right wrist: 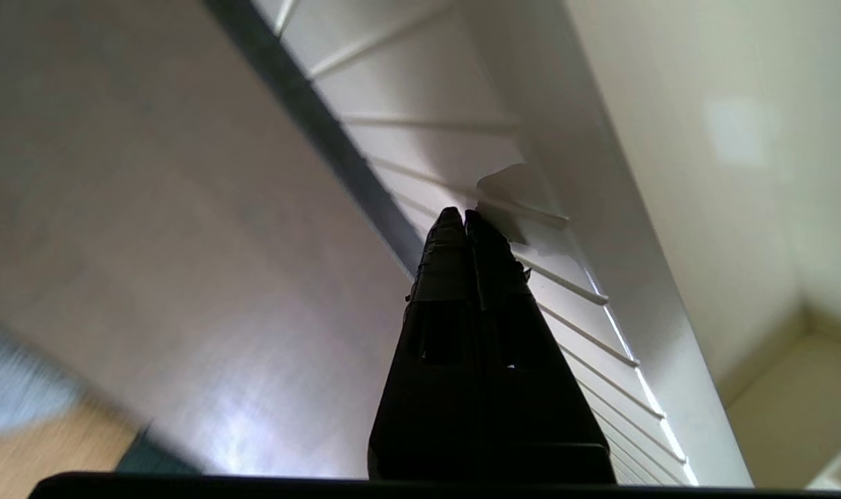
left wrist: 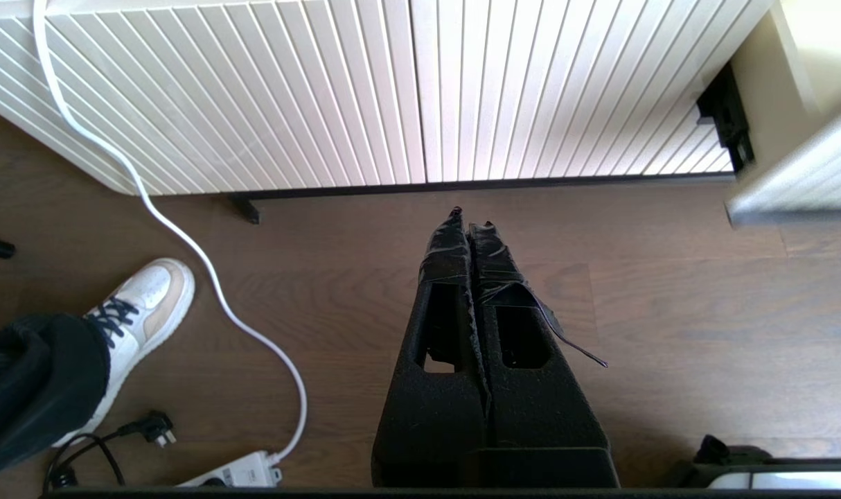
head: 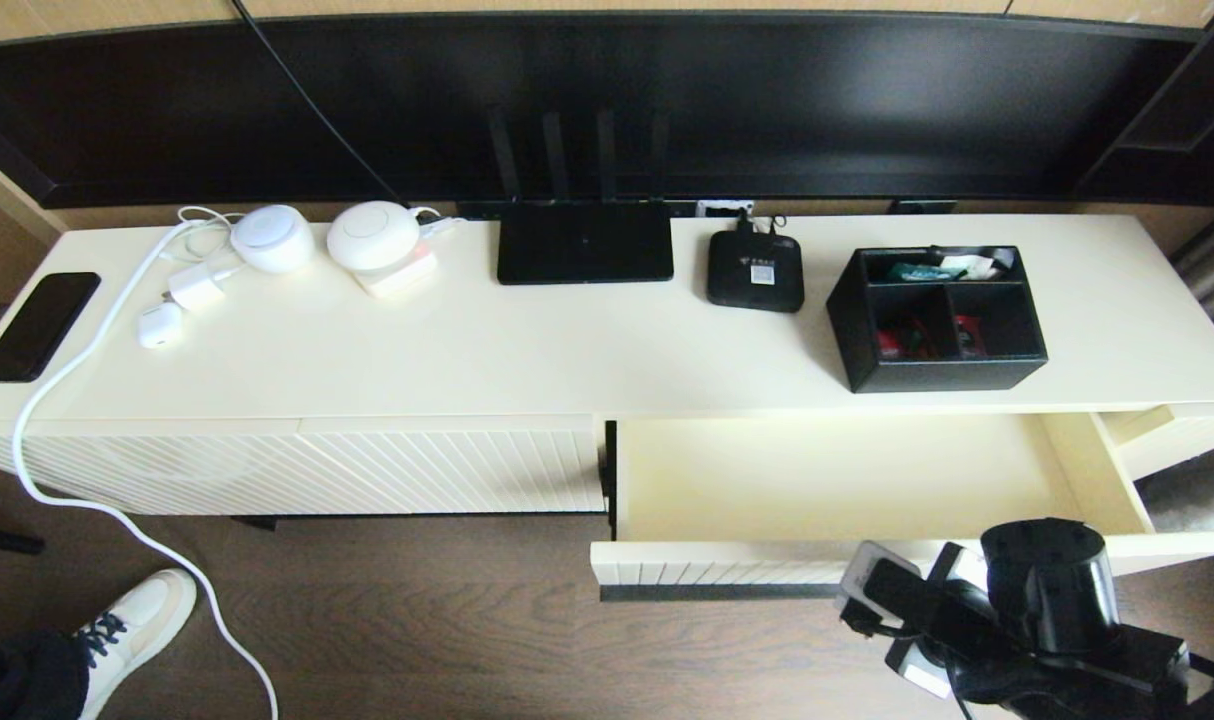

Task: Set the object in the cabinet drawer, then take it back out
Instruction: Close the drawer

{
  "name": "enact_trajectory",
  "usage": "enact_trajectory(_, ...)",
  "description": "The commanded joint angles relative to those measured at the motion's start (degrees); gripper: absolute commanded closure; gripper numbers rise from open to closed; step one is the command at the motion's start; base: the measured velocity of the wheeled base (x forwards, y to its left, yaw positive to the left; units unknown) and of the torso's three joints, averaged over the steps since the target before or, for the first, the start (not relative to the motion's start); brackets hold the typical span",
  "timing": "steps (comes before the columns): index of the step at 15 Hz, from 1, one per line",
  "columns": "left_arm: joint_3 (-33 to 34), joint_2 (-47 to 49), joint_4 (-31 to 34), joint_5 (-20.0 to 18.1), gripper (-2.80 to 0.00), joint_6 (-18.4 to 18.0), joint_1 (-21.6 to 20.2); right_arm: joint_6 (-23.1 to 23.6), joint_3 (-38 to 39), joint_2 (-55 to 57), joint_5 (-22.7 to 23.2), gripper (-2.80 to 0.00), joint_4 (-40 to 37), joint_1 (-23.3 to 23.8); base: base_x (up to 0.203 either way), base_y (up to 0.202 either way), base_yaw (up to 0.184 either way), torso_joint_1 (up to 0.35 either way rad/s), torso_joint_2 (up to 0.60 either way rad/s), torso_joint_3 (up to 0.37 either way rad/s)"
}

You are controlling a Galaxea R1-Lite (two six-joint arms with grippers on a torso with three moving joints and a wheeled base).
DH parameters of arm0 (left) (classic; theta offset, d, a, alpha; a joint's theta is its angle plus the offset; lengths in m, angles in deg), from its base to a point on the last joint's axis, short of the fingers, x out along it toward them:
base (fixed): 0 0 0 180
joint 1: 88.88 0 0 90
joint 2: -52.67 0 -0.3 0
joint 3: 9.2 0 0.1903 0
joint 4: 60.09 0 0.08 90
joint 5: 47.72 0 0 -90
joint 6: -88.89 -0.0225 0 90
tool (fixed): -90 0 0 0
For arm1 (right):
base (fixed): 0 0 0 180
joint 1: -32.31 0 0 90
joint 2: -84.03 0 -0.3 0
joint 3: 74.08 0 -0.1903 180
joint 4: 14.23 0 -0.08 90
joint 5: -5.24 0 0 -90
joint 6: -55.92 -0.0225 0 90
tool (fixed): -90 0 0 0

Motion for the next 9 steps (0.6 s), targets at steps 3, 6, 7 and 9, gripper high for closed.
enact_trajectory(3, -0.05, 0.07, 0.01, 0.00, 0.00, 0.00, 0.00, 0.39, -3.13, 4.26, -1.53, 0.00, 6.86, 0.39, 0.000, 0.000, 0.000, 0.000, 0.00, 0.000)
enact_trajectory(6, 0.02, 0.09, 0.01, 0.00, 0.00, 0.00, 0.00, 2.40, -4.57, 7.81, -1.70, 0.00, 13.85, 1.89, 0.000, 0.000, 0.000, 0.000, 0.00, 0.000)
enact_trajectory(7, 0.00, 0.09, -0.03, 0.00, 0.00, 0.00, 0.00, 4.03, -5.14, 8.77, -1.70, 0.00, 15.81, 2.48, 0.000, 0.000, 0.000, 0.000, 0.00, 0.000)
enact_trajectory(9, 0.01, 0.09, 0.01, 0.00, 0.00, 0.00, 0.00, 6.95, -6.53, 10.53, -1.63, 0.00, 19.02, 3.56, 0.000, 0.000, 0.000, 0.000, 0.00, 0.000)
